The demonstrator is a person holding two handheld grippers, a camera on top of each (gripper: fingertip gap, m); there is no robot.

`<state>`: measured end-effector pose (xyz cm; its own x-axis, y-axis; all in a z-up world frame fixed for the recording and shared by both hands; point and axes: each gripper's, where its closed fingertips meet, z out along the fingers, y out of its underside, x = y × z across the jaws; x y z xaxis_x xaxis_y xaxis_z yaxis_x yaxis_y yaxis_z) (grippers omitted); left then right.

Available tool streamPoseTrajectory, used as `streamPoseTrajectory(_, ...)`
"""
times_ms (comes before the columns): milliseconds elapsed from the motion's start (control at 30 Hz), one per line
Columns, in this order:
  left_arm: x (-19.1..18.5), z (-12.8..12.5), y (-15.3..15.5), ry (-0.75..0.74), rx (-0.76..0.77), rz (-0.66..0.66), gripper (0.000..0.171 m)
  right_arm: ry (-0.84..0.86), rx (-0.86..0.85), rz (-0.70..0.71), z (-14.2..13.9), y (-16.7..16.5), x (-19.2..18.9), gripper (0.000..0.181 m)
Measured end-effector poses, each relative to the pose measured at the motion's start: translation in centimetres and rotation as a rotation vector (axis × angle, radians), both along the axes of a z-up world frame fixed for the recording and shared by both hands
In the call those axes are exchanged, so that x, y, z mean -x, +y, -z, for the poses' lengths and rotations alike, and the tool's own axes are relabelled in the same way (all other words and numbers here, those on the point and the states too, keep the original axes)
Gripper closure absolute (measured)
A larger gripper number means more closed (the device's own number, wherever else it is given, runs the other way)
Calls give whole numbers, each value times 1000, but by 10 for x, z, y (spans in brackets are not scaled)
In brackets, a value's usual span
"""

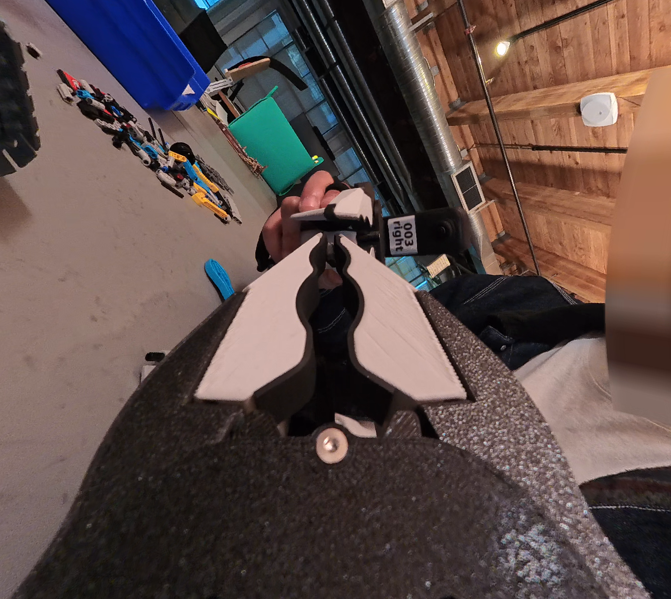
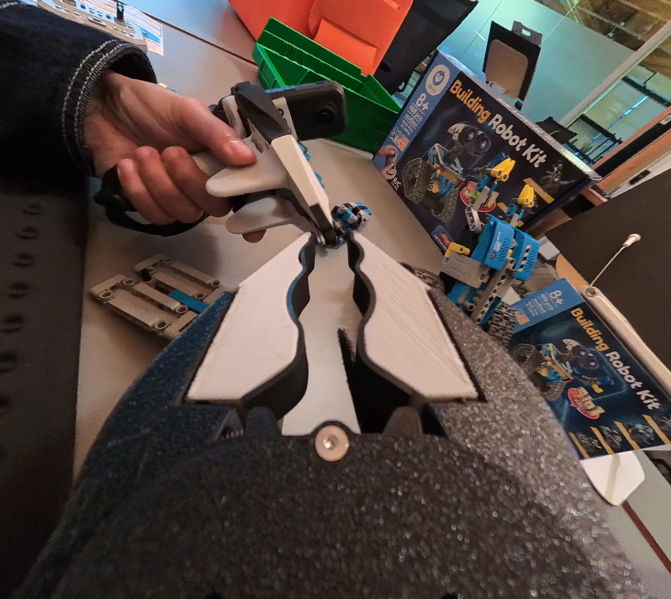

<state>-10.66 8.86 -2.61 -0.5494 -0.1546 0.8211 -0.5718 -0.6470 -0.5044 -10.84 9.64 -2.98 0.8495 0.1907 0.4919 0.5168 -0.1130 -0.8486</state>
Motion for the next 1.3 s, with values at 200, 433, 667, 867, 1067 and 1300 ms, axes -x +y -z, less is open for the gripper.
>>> streamPoseTrajectory(200,-2,2,0,6,-24,-17,169,-53,9,5,4,0,1,177)
streamPoseTrajectory(433,-12,15,8,37,-162,-119,144,-37,56,32,9,-5,-15,179)
streamPoseTrajectory(667,5,72,5,123,-812,-200,110,232,478,635,82,-109,-219,179)
streamPoseTrajectory(867,33,116,-10,230,-1314,-167,91,382,579,735,121,-160,-242,179)
streamPoseTrajectory(1067,35,113,-17,199,-1303,-118,113,398,452,699,92,-143,-237,158)
streamPoseTrajectory(1300,31,93,-12,3,-1355,-107,113,685,444,-141,56,-57,-37,150)
